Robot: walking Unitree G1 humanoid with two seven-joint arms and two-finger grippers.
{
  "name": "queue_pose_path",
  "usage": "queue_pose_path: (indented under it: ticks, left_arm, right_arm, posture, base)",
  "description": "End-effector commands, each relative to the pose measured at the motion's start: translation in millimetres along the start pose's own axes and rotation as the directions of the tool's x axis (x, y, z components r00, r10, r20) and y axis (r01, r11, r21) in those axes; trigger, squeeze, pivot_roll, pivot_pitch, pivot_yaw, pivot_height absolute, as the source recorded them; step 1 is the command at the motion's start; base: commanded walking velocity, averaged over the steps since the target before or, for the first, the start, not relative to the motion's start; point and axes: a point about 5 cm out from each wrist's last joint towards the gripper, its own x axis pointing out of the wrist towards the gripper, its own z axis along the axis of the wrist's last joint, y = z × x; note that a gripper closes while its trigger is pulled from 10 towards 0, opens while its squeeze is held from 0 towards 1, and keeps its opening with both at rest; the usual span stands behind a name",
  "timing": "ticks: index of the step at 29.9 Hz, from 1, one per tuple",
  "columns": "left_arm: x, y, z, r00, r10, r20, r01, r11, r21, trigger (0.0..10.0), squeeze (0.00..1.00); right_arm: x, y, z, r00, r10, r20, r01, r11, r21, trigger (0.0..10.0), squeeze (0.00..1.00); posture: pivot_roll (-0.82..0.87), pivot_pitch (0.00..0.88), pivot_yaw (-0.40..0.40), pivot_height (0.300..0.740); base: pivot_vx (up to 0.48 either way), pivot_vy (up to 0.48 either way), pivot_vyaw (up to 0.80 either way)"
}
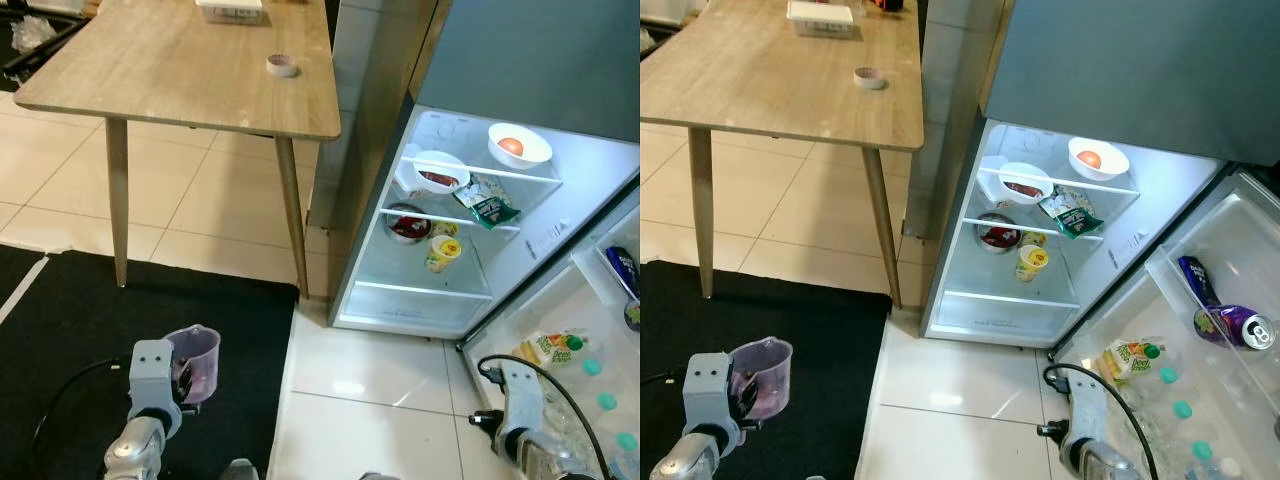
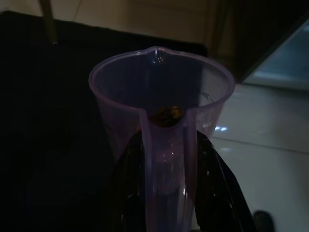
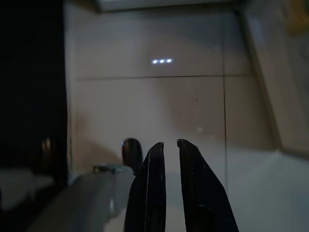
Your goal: Restocking fridge
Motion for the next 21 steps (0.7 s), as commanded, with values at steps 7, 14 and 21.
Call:
queue_pose_path:
  ticks: [7,14,21]
  left_arm:
    - [-13.3,-11.7,-38,0.982,0.056,-0.180,-0.061,0.998,-0.024,10.0,0.00]
    - [-27.2,-22.3,-65,0.956,0.026,-0.291,-0.078,0.983,-0.167,10.0,0.00]
    - [-43.9,-33.4,-91,0.911,0.020,-0.412,-0.104,0.978,-0.182,10.0,0.00]
  right_arm:
    - [-4.2,-0.1,-33,0.994,-0.057,-0.098,0.059,0.998,0.013,10.0,0.00]
    - [-7.2,0.5,-48,0.988,-0.068,-0.142,0.067,0.998,-0.012,10.0,0.00]
    - [-11.2,-1.7,-62,0.981,-0.089,-0.173,0.087,0.996,-0.020,10.0,0.00]
  posture:
    - [0.10,0.033,-0.098,0.740]
    - [0.11,0.015,-0.087,0.740]
    - [0.11,0.007,-0.074,0.740]
  base:
    - [0.000,0.000,0.00]
    - [0.000,0.000,0.00]
    - [0.000,0.000,0.00]
